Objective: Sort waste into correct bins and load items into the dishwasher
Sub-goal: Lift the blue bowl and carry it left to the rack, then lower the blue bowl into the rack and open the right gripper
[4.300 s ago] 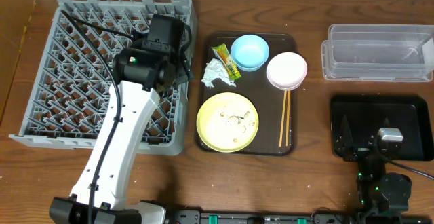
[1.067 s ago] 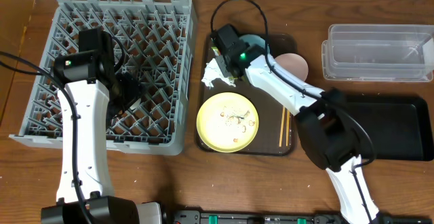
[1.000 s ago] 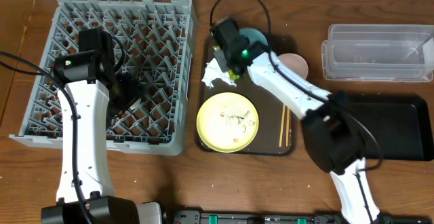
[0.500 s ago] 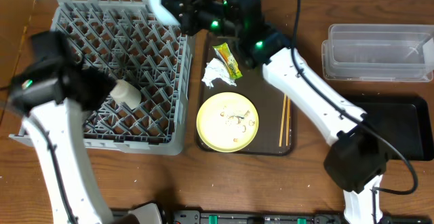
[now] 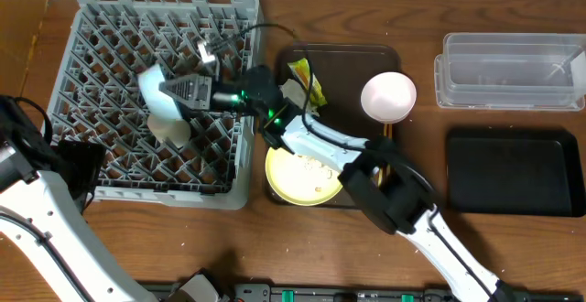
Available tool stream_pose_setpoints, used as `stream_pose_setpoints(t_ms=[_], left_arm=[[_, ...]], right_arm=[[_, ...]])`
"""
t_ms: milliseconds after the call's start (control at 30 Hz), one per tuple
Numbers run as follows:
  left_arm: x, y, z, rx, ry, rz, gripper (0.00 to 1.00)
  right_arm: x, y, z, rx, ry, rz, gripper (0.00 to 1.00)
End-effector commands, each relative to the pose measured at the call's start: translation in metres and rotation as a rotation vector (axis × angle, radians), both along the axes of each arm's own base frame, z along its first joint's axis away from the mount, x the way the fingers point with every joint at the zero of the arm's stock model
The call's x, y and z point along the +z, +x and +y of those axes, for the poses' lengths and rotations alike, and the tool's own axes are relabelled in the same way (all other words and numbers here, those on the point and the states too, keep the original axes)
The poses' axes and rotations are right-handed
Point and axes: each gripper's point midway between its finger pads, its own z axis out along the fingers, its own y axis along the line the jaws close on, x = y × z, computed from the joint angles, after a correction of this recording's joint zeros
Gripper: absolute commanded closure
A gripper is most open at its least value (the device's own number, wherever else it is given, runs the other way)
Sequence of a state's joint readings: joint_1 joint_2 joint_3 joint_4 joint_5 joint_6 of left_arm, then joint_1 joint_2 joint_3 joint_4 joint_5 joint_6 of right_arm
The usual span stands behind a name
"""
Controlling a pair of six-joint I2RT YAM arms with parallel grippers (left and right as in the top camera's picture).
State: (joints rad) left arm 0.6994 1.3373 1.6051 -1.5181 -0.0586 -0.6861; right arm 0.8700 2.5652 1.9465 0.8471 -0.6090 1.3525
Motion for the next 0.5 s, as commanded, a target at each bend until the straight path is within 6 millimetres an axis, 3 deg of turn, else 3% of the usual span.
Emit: stream_pose_setpoints(t_ms=[0, 167, 200, 400, 467], left_arm=[[0.0, -0.002, 0.002, 0.025, 0.002, 0.002, 0.08], [0.0, -0.002, 0.002, 0.025, 0.003, 0.002, 0.07], [0.0, -0.002, 0.002, 0.025, 0.003, 0.002, 0.01], [0.0, -0.002, 0.002, 0.025, 0.003, 0.002, 0.02], [0.0, -0.002, 0.002, 0.025, 0.003, 0.002, 0.02]], right_arm=[[-0.025, 0.006, 0.002, 0.003, -0.013, 0.117, 0.99], [-0.045, 0.035, -0.016, -0.042, -0.089, 0.1, 0.99], [-0.051, 0.041, -0.02, -0.049, -0.109, 0.098, 0.97], [-0.048, 0.061, -0.044, -0.039, -0.14, 0.058, 0.89], [-0.053, 0.08, -0.061, -0.091, -0.248, 0.061, 0.82]])
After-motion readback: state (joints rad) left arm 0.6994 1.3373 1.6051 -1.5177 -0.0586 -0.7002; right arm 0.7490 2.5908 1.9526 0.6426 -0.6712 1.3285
